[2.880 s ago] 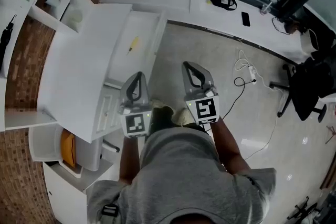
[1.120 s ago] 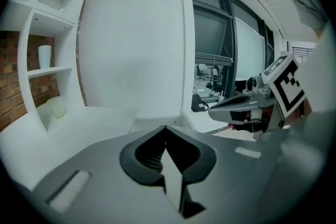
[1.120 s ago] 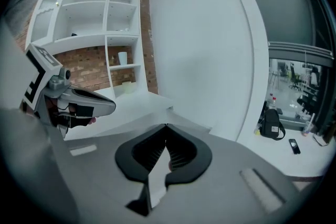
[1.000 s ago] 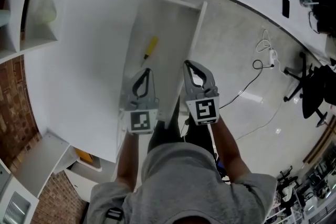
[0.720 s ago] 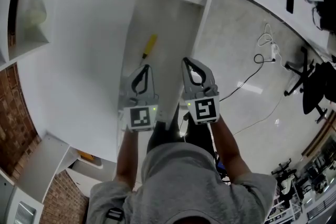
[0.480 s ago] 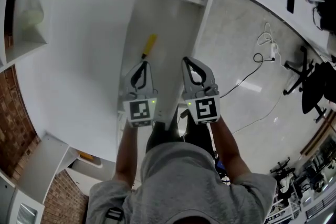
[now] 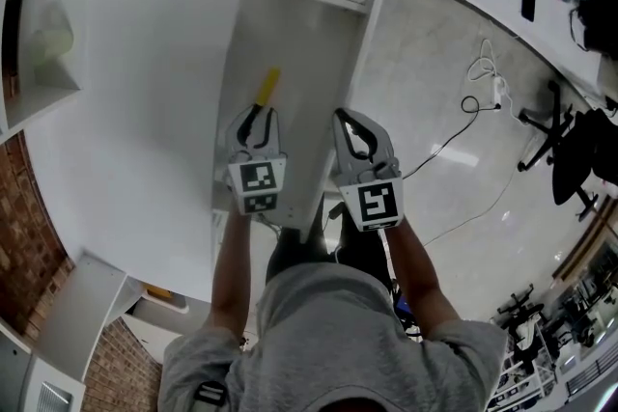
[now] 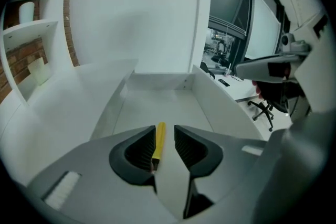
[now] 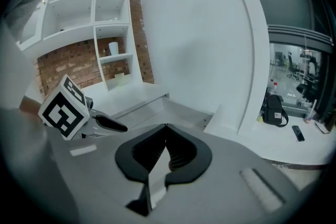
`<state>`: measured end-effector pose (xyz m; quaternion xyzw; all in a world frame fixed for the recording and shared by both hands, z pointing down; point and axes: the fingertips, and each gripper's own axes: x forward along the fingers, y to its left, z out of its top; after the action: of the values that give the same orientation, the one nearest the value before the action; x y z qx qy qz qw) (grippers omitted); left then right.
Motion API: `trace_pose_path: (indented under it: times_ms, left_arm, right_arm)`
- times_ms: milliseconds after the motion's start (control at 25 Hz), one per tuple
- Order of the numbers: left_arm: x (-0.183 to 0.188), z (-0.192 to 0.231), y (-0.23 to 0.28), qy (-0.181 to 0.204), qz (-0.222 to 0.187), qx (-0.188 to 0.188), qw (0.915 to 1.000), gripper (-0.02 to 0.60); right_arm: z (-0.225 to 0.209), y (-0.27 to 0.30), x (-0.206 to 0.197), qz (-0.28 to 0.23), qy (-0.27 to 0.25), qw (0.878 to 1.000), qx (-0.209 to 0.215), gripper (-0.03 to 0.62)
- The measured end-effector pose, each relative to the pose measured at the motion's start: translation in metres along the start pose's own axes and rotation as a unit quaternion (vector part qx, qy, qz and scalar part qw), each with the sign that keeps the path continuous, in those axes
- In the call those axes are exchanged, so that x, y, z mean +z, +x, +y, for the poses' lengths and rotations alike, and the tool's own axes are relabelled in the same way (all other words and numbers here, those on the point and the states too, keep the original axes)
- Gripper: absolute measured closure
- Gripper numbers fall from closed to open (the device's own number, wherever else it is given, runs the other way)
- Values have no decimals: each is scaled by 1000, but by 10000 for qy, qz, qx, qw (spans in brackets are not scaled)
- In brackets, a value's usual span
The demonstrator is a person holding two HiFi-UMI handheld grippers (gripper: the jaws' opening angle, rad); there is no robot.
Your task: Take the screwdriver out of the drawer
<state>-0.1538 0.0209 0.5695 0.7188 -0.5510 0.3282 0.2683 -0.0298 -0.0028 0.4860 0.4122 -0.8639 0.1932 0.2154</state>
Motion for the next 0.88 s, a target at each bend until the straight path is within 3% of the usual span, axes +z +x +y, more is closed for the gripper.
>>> trace_pose_path:
  times_ms: [240,880]
  left_arm:
    - [-16,-1,23,289,303,-25,9991,435]
    - [-63,6,63,94,974,55,9952,429]
  right_arm:
    - [-7,-1,-5,39,85,9999,-87,591]
    - [-16,-3,-17,154,201,9996,-132,591]
